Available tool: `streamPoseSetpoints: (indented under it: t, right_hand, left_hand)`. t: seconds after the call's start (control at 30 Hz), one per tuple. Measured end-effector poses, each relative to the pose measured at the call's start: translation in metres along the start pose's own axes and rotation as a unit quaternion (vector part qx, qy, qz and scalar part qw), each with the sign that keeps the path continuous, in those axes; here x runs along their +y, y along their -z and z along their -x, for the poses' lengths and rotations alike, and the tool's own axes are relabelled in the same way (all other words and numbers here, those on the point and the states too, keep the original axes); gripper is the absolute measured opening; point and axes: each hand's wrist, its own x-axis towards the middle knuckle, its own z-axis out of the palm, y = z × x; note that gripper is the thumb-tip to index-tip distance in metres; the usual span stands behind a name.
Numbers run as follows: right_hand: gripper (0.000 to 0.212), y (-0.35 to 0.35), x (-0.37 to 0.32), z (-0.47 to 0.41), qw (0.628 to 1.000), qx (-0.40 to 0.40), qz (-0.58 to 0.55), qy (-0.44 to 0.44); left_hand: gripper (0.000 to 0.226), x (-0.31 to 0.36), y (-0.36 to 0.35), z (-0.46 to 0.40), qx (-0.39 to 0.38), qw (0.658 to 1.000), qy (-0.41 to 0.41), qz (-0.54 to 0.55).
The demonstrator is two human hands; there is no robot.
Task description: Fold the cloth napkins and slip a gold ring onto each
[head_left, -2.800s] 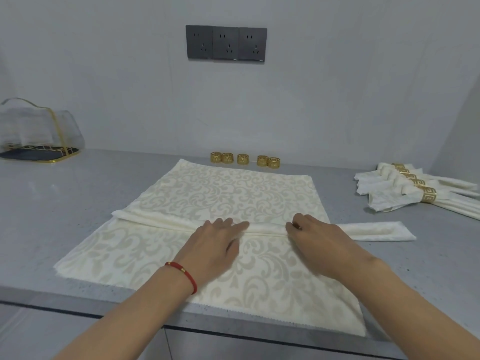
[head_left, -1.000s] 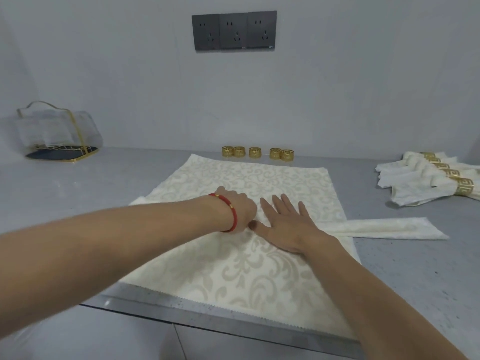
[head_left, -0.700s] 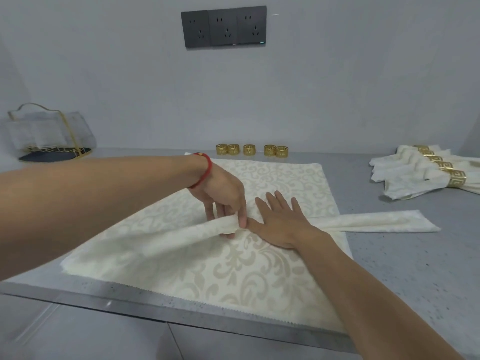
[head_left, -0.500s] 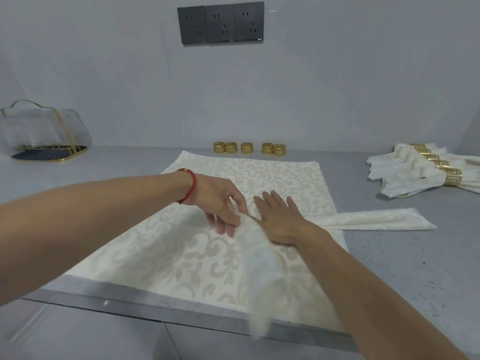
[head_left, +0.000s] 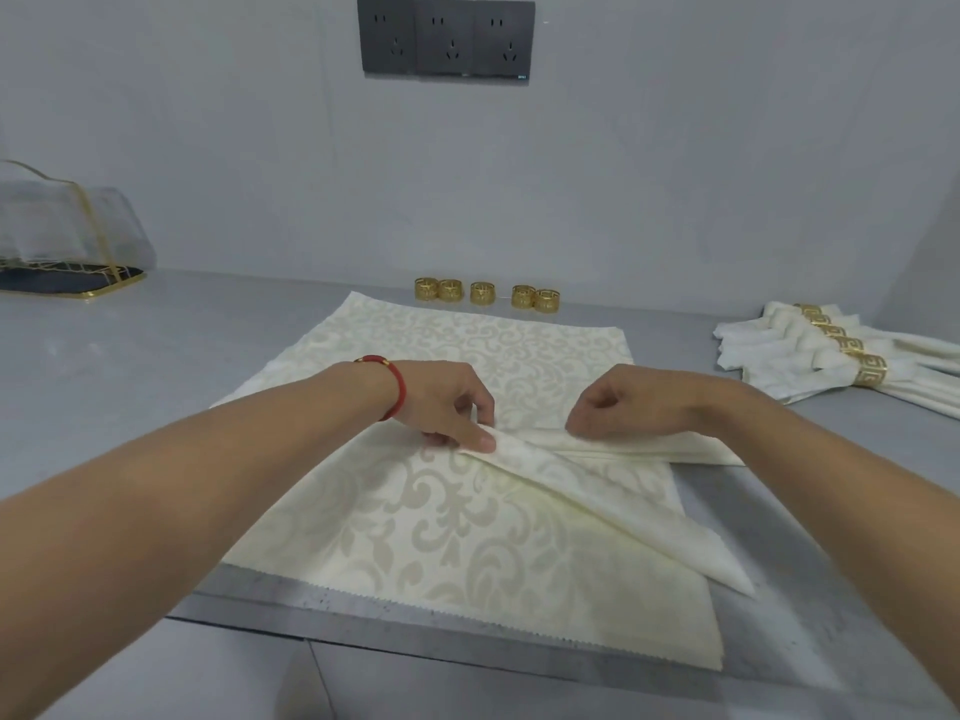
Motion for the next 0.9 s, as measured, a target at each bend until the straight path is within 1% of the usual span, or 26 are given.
streamPoseSetpoints:
  t: [0.13, 0.17, 0.27, 0.33, 0.4, 0.5, 0.53, 0.6, 0.63, 0.67, 0.7, 0.77, 0.83, 0.9]
  right_hand:
    - [0.031, -0.009, -0.002, -0.011, 0.996, 0.011, 0.076, -0.035]
    - [0.034, -0.008, -0.003, -0.015, 0.995, 0.007, 0.092, -0.049]
    - [0.030, -0.004, -0.008, -0.022, 0.983, -0.018, 0.150, -0.100]
    - [0.037, -0.003, -0.013, -0.025, 0.974, -0.036, 0.186, -0.123]
    - [0.046, -0.003, -0.019, -0.025, 0.968, -0.027, 0.215, -0.125]
    - [0.039, -0.007, -0.032, -0.021, 0.958, 0.023, 0.271, -0.096]
    - [0.032, -0.008, -0.034, -0.021, 0.959, 0.019, 0.272, -0.081]
    - [0.018, -0.006, -0.034, -0.022, 0.970, -0.006, 0.238, -0.052]
    - [0.013, -0.001, -0.032, -0.021, 0.979, -0.021, 0.195, -0.050]
    - [0.010, 0.005, -0.031, -0.018, 0.990, -0.041, 0.124, -0.057]
    - [0.012, 0.012, -0.031, -0.012, 0.995, -0.068, 0.038, -0.065]
    - [0.026, 0.024, -0.029, -0.001, 0.986, -0.125, -0.090, -0.070]
    - [0.028, 0.029, -0.024, 0.006, 0.980, -0.155, -0.118, -0.045]
    - [0.026, 0.025, -0.023, 0.008, 0.984, -0.155, -0.090, -0.007]
  left_hand:
    - [0.031, 0.001, 0.003, 0.001, -0.007, 1.000, 0.013, 0.005]
    - [0.032, 0.002, 0.002, -0.001, -0.002, 1.000, 0.019, 0.011]
    - [0.033, 0.004, -0.002, -0.005, 0.018, 0.999, 0.041, 0.012]
    - [0.034, 0.007, -0.004, -0.008, 0.021, 0.998, 0.058, 0.004]
    - [0.035, 0.009, -0.005, -0.011, 0.019, 0.997, 0.068, -0.006]
    - [0.033, 0.011, -0.006, -0.012, 0.021, 0.997, 0.074, -0.013]
    - [0.032, 0.012, -0.007, -0.011, 0.021, 0.997, 0.077, -0.013]
    - [0.033, 0.012, -0.007, -0.012, 0.019, 0.996, 0.084, -0.008]
    - [0.034, 0.011, -0.007, -0.012, 0.018, 0.996, 0.086, -0.003]
    - [0.034, 0.011, -0.007, -0.013, 0.017, 0.996, 0.087, 0.000]
    - [0.035, 0.010, -0.007, -0.013, 0.016, 0.996, 0.087, 0.002]
    - [0.036, 0.010, -0.007, -0.013, 0.013, 0.996, 0.087, 0.005]
    - [0.037, 0.009, -0.006, -0.014, 0.009, 0.996, 0.085, 0.005]
    - [0.037, 0.008, -0.005, -0.014, 0.002, 0.997, 0.081, 0.001]
